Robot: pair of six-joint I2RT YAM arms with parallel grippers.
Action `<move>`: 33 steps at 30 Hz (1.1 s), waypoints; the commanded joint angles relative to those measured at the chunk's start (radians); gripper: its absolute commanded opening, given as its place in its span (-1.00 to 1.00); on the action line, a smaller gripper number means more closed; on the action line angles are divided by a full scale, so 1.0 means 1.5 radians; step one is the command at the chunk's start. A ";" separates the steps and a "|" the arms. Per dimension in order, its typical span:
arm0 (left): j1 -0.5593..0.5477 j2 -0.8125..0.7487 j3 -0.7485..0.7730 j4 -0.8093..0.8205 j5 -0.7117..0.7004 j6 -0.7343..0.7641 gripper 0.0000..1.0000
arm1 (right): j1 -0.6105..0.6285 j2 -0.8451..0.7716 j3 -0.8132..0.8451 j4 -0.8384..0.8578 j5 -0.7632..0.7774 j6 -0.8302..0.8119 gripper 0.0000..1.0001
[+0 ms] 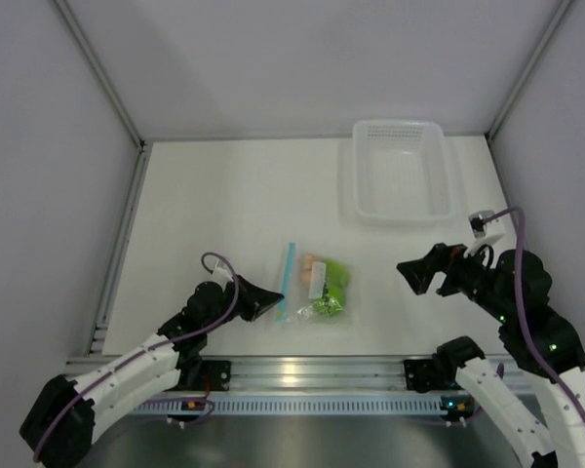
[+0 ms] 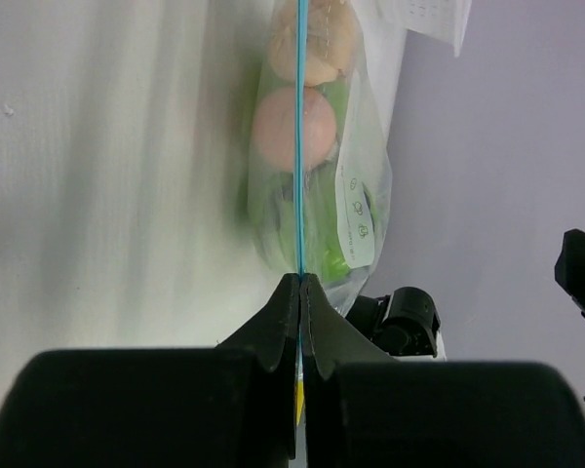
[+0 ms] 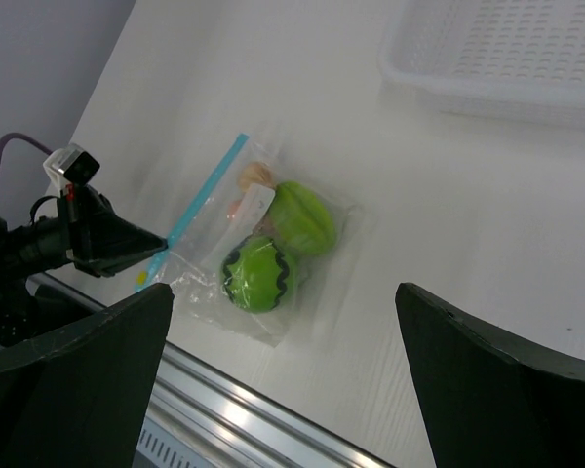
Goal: Open the zip-top bag and remove the fake food
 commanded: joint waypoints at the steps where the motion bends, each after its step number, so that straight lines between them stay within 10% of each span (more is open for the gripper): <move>1: -0.012 -0.014 0.032 0.049 -0.028 -0.011 -1.00 | 0.008 0.017 -0.005 0.076 -0.047 -0.008 0.99; 11: -0.019 0.017 0.127 0.034 -0.088 -0.090 -1.00 | 0.008 0.086 0.027 0.086 -0.240 -0.068 0.84; 17: -0.030 -0.032 0.265 -0.190 -0.236 -0.074 -1.00 | 0.027 0.129 0.047 0.123 -0.323 -0.061 0.83; 33: -0.035 0.146 0.615 -0.498 -0.385 -0.005 -1.00 | 0.548 0.305 0.030 0.448 0.186 -0.194 0.69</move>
